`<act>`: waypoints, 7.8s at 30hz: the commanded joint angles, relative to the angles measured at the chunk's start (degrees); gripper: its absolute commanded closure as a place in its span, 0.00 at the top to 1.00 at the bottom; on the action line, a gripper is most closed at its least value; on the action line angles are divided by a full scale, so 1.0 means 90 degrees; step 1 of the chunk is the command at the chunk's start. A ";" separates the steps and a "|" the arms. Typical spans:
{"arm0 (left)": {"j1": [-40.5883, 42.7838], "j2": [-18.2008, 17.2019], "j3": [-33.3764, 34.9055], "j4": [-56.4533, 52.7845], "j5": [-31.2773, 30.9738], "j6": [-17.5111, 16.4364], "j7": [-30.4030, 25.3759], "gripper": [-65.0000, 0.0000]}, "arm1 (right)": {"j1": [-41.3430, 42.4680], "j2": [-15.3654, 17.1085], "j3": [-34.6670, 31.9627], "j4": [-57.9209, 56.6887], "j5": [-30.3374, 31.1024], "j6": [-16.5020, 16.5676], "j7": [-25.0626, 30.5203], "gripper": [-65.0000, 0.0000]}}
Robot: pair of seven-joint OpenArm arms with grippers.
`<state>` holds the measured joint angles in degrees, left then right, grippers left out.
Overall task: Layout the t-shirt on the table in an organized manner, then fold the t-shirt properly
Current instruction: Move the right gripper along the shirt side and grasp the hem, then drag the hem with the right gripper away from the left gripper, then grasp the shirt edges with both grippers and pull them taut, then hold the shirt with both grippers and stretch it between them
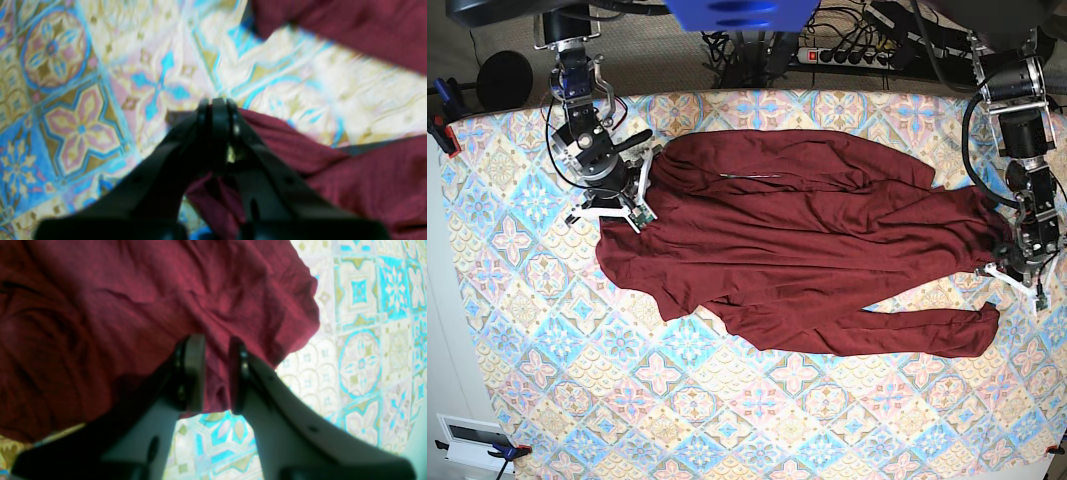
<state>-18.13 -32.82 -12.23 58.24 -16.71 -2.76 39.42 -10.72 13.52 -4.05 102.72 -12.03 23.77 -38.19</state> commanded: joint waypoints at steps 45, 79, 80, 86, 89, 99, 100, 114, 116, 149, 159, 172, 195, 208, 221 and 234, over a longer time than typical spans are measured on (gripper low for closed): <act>0.0486 0.0907 -0.0141 0.1329 0.0045 0.0078 -0.0058 0.16 | 0.4537 0.0046 -0.0824 -0.4463 0.1146 0.0714 0.0732 0.46; 0.0662 0.1053 -0.0180 0.1329 0.0035 0.0068 -0.0077 0.16 | 0.4537 -0.0208 -0.1332 -0.4785 0.2084 0.0724 0.1221 0.46; 0.0662 0.1092 -0.0180 0.1329 0.0035 0.0068 -0.0077 0.16 | 0.4537 -0.0247 -0.1332 -0.4932 0.2084 0.0724 0.1230 0.46; 0.0652 0.1170 -0.0180 0.1329 0.0035 0.0068 -0.0077 0.16 | 0.4586 -0.0384 -0.1342 -0.5625 0.2084 0.0724 0.1592 0.46; 0.0652 0.1170 -0.0180 0.1329 0.0035 0.0068 -0.0077 0.16 | 0.4761 -0.0384 -0.1342 -0.5977 0.2084 0.0724 0.1631 0.45; 0.0652 0.1170 -0.0180 0.1329 0.0035 0.0068 -0.0077 0.16 | 0.5357 -0.0384 -0.1283 -0.6397 0.2094 0.0714 0.2383 0.00; 0.0662 0.1170 -0.0180 0.1329 0.0035 0.0068 -0.0077 0.16 | 0.5406 -0.0374 -0.1264 -0.6397 0.2104 0.0704 0.2412 0.03; 0.0642 0.1141 -0.0189 0.1348 0.0035 0.0058 -0.0087 0.16 | 0.6129 0.0622 0.0963 -0.6397 0.2055 -0.0165 0.2588 0.00; 0.0642 0.1141 -0.0189 0.1348 0.0025 0.0058 -0.0087 0.16 | 0.6158 0.0789 0.0983 -0.6397 0.2055 -0.0311 0.2813 0.00; 0.1375 0.1356 0.0328 0.2726 -0.1645 -0.0460 0.1036 0.21 | 0.1909 0.0789 0.0592 -0.2138 0.0521 -0.0985 0.1836 0.36; 0.0828 0.1991 0.0817 0.2052 -0.1626 -0.0430 0.1027 0.50 | 0.1284 0.0730 0.0612 -0.1542 0.0531 -0.0985 0.1836 0.36; -0.1145 0.2215 0.0778 0.0518 -0.1626 -0.0421 0.0050 0.02 | 0.0737 0.0603 0.0621 -0.0780 0.0531 -0.0985 0.1826 0.36; 0.0857 0.1629 0.0514 0.3790 -0.1596 -0.0411 0.1877 0.24 | 0.0112 0.0603 0.0582 -0.0321 0.0531 -0.0985 0.1611 0.36; 0.1707 0.1258 0.1364 0.2638 -0.1577 -0.0411 0.0626 0.28 | 0.0112 0.0593 0.0573 -0.0321 0.0531 -0.0985 0.1611 0.36; 0.1736 0.1180 0.1666 0.3116 -0.1645 -0.0430 0.0138 0.00 | -0.0005 0.0593 0.0563 -0.0243 0.0531 -0.0888 0.1611 0.36; 0.1736 0.0184 -0.0277 0.3683 -0.2661 -0.0460 0.1251 0.00 | -0.0396 0.0388 0.0768 0.0333 0.2787 -0.0243 0.0459 0.36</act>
<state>-1.67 -30.41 -14.28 90.30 -40.05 -6.90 51.48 -14.83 16.43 2.42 104.73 12.73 21.47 -35.79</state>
